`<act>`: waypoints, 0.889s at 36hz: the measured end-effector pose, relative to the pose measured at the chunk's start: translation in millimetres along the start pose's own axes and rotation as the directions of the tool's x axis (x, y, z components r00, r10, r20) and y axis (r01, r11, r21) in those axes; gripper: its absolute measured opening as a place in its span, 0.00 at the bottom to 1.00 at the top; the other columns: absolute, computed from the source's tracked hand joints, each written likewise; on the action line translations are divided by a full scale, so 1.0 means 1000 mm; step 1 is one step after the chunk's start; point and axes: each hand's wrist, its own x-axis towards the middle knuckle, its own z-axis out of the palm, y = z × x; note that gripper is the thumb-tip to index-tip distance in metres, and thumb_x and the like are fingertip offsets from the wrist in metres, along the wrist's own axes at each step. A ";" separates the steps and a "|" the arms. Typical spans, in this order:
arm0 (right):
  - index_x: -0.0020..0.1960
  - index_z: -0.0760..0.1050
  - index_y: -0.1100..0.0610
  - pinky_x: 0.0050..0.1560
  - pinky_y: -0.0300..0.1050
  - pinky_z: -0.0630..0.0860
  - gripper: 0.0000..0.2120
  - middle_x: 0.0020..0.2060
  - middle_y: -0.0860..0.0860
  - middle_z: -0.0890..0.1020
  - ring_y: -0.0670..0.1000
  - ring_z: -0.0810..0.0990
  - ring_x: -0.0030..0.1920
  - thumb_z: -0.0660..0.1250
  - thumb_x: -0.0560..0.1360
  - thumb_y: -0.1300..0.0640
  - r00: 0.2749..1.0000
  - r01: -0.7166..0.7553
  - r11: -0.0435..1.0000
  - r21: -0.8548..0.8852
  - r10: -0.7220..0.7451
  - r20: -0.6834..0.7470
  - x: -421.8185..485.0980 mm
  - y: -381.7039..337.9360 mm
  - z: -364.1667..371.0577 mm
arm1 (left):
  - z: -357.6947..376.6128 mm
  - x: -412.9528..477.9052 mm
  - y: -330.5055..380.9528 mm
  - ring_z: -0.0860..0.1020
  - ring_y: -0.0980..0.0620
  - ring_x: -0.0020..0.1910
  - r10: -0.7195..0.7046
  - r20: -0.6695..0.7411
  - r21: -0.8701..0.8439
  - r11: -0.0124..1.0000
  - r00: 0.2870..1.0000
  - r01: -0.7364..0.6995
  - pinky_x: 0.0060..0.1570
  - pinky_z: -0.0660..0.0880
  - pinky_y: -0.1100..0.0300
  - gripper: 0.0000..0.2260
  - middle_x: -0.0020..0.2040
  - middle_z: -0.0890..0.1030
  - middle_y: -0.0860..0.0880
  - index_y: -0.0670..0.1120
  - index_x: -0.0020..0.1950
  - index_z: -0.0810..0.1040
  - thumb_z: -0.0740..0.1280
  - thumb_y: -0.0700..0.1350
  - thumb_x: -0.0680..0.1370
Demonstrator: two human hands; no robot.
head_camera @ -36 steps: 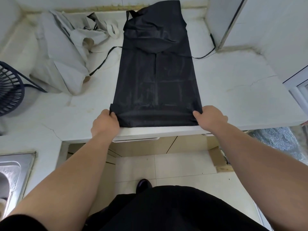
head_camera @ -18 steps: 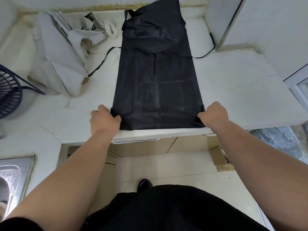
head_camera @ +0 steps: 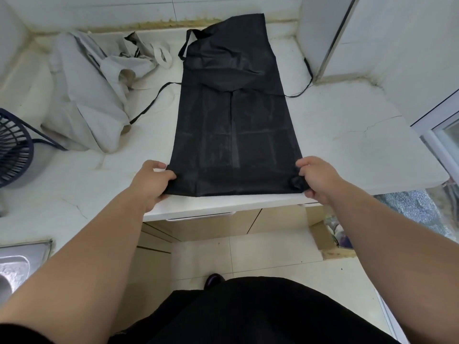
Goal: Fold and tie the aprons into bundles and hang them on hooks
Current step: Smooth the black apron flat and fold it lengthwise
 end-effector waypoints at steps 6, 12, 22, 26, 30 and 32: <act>0.43 0.71 0.59 0.22 0.39 0.62 0.05 0.40 0.55 0.74 0.51 0.70 0.32 0.62 0.76 0.67 0.977 -0.204 0.961 0.186 0.188 0.101 -0.004 0.002 -0.006 | -0.007 -0.002 -0.006 0.76 0.51 0.42 -0.086 0.164 -0.164 0.980 0.983 0.113 0.42 0.76 0.59 0.13 0.48 0.77 0.46 0.48 0.46 0.77 0.56 0.34 0.79; 0.45 0.67 0.59 0.35 0.43 0.69 0.09 0.44 0.54 0.74 0.51 0.73 0.34 0.51 0.70 0.67 0.943 -0.227 0.939 0.256 0.147 0.297 -0.006 0.000 -0.011 | -0.012 -0.005 -0.007 0.77 0.53 0.40 -0.135 0.166 -0.268 0.947 0.977 0.176 0.29 0.76 0.66 0.16 0.48 0.79 0.48 0.47 0.49 0.81 0.55 0.33 0.78; 0.45 0.77 0.60 0.37 0.42 0.68 0.03 0.38 0.54 0.74 0.52 0.71 0.40 0.67 0.72 0.65 0.984 0.135 0.947 -0.290 -0.096 0.147 -0.007 0.001 -0.006 | -0.016 -0.003 -0.003 0.75 0.51 0.38 -0.099 0.182 -0.256 0.956 0.978 0.145 0.31 0.75 0.65 0.16 0.45 0.76 0.46 0.48 0.44 0.75 0.52 0.33 0.80; 0.40 0.74 0.59 0.35 0.40 0.64 0.06 0.31 0.50 0.71 0.49 0.66 0.32 0.66 0.75 0.59 0.979 0.202 0.924 -0.324 -0.177 0.106 -0.009 0.004 -0.007 | -0.024 -0.002 -0.004 0.77 0.50 0.35 -0.163 0.217 -0.331 0.915 0.962 0.230 0.27 0.75 0.65 0.12 0.44 0.79 0.43 0.38 0.45 0.80 0.57 0.36 0.78; 0.45 0.74 0.61 0.39 0.44 0.67 0.11 0.35 0.53 0.74 0.53 0.71 0.38 0.63 0.78 0.52 0.968 0.239 0.886 -0.396 -0.247 0.032 -0.006 0.006 -0.008 | -0.027 -0.004 -0.004 0.83 0.48 0.35 -0.186 0.253 -0.402 0.872 0.949 0.278 0.29 0.76 0.65 0.17 0.44 0.83 0.38 0.36 0.49 0.77 0.49 0.33 0.74; 0.47 0.74 0.64 0.43 0.45 0.68 0.14 0.37 0.55 0.74 0.55 0.72 0.41 0.63 0.79 0.52 0.963 0.242 0.872 -0.425 -0.269 -0.005 -0.005 0.007 -0.009 | -0.025 -0.005 -0.005 0.84 0.50 0.37 -0.167 0.281 -0.392 0.879 0.945 0.272 0.29 0.76 0.66 0.19 0.42 0.84 0.42 0.38 0.50 0.75 0.47 0.29 0.72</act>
